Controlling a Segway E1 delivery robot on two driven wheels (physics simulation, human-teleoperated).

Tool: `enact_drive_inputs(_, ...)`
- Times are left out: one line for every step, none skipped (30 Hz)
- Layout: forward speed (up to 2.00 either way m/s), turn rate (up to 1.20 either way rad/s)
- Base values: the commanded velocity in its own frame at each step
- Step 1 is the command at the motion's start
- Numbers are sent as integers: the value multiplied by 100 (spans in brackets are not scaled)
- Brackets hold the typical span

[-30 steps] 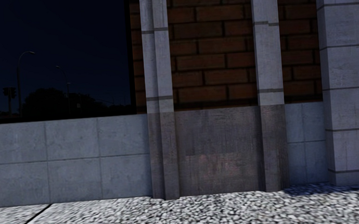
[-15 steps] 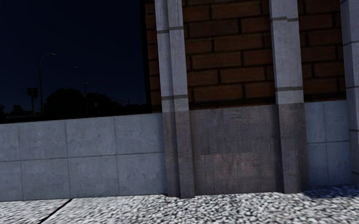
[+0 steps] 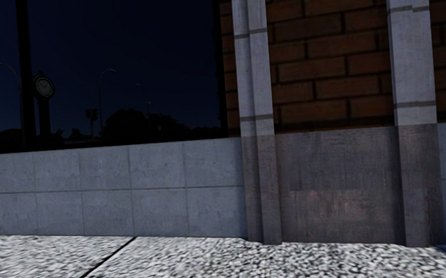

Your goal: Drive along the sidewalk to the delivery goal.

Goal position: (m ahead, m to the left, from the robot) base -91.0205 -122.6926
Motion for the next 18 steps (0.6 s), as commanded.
enact_drive_inputs(0,48)
enact_drive_inputs(0,48)
enact_drive_inputs(0,49)
enact_drive_inputs(0,49)
enact_drive_inputs(0,49)
enact_drive_inputs(0,49)
enact_drive_inputs(0,49)
enact_drive_inputs(0,49)
enact_drive_inputs(0,49)
enact_drive_inputs(0,49)
enact_drive_inputs(0,49)
enact_drive_inputs(0,49)
enact_drive_inputs(0,49)
enact_drive_inputs(0,49)
enact_drive_inputs(0,49)
enact_drive_inputs(0,51)
enact_drive_inputs(0,51)
enact_drive_inputs(0,58)
